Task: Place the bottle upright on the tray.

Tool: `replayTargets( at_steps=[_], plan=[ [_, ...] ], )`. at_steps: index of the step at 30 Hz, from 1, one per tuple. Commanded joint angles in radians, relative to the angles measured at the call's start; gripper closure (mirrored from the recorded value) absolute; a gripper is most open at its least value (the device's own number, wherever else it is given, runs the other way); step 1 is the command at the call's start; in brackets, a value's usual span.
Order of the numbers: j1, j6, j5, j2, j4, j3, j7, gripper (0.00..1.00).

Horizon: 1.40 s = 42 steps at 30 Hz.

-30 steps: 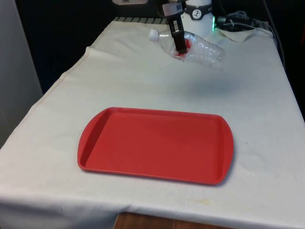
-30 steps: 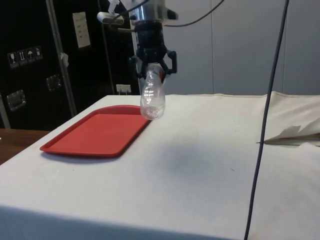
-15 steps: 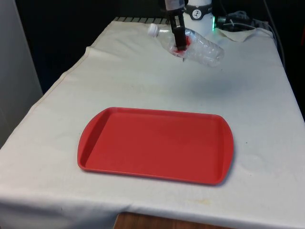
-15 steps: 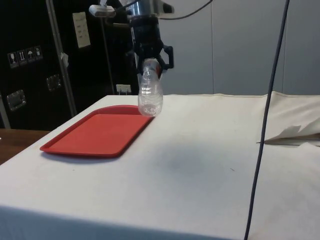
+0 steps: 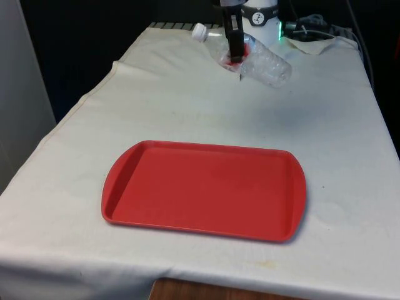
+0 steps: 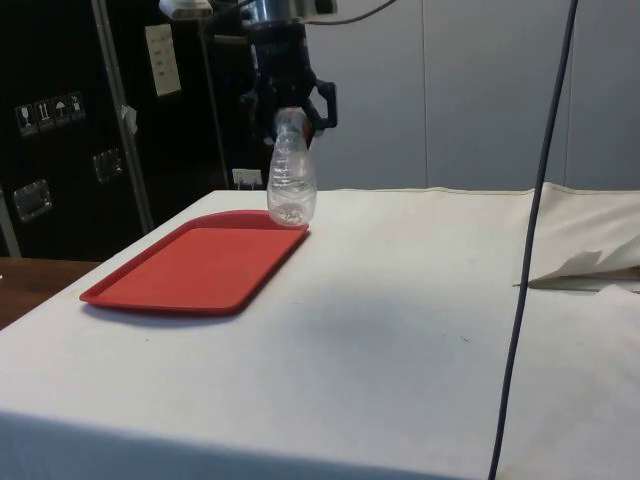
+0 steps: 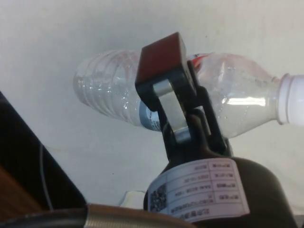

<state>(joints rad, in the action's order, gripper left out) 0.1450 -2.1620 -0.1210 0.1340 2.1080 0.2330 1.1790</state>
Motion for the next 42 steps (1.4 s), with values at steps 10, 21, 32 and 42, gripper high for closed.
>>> replayTargets(
  at_steps=[10, 21, 32, 42],
  plan=[
    [0.003, -0.006, 0.065, 0.011, -0.036, -0.008, 0.048, 1.00],
    [0.003, -0.002, 0.118, 0.041, -0.094, -0.012, 0.076, 1.00],
    [0.004, 0.000, 0.171, 0.070, -0.150, -0.015, 0.102, 1.00],
    [0.000, 0.001, 0.200, 0.081, -0.176, -0.021, 0.105, 1.00]
  ],
)
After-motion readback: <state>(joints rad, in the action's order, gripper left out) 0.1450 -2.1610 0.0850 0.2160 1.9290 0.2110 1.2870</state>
